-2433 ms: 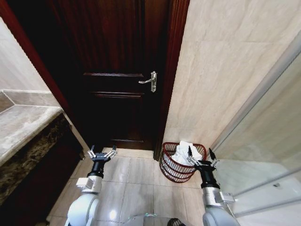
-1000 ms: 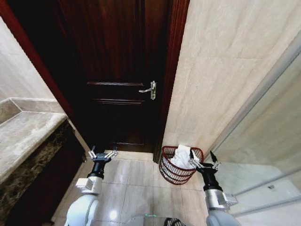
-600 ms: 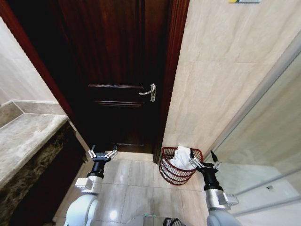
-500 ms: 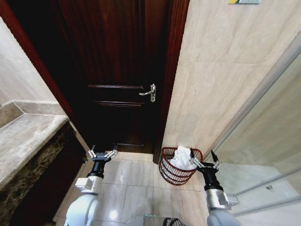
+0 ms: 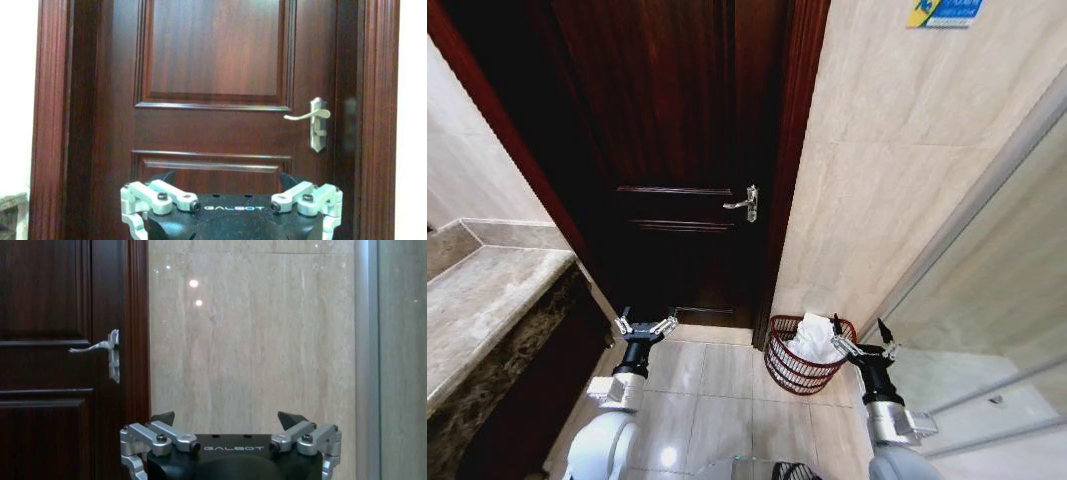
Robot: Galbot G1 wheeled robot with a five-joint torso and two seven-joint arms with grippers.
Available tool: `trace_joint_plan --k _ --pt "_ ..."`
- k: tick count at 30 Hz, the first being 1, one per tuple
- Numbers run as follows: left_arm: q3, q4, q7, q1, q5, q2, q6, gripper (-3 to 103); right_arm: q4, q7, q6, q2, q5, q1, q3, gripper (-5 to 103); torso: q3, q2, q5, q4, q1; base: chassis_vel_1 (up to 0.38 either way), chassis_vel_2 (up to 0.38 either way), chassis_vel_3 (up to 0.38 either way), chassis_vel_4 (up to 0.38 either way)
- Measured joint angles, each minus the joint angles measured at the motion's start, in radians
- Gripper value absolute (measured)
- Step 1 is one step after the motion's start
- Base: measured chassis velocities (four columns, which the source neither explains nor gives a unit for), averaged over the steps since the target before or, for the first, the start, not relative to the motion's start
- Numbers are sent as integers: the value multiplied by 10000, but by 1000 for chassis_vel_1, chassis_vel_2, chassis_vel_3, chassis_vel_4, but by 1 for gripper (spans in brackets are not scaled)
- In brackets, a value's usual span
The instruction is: Discard the used towel into the hamper.
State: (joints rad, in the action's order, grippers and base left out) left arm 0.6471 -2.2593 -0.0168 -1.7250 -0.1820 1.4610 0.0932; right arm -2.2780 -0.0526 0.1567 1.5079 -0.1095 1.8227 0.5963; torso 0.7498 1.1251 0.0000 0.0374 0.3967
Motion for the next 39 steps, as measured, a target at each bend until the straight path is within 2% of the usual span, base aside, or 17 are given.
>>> trace_joint_plan --k 25,29,39 --pt "-8 -8 17 11 -34 50 -55 100 22 39 68 13 -67 41 84 100 706 1275 0 0 573 0 0 0 0" --pt "6 45 51 -70 -90 21 -63 100 -24 56 -100 19 -59 69 47 100 841 1525 -1 0 687 0 0 0 0" --pt "2 161 278 -25 -48 8 130 100 -191 -57 -463 61 60 -9 72 100 900 1626 -1 0 731 0 0 0 0"
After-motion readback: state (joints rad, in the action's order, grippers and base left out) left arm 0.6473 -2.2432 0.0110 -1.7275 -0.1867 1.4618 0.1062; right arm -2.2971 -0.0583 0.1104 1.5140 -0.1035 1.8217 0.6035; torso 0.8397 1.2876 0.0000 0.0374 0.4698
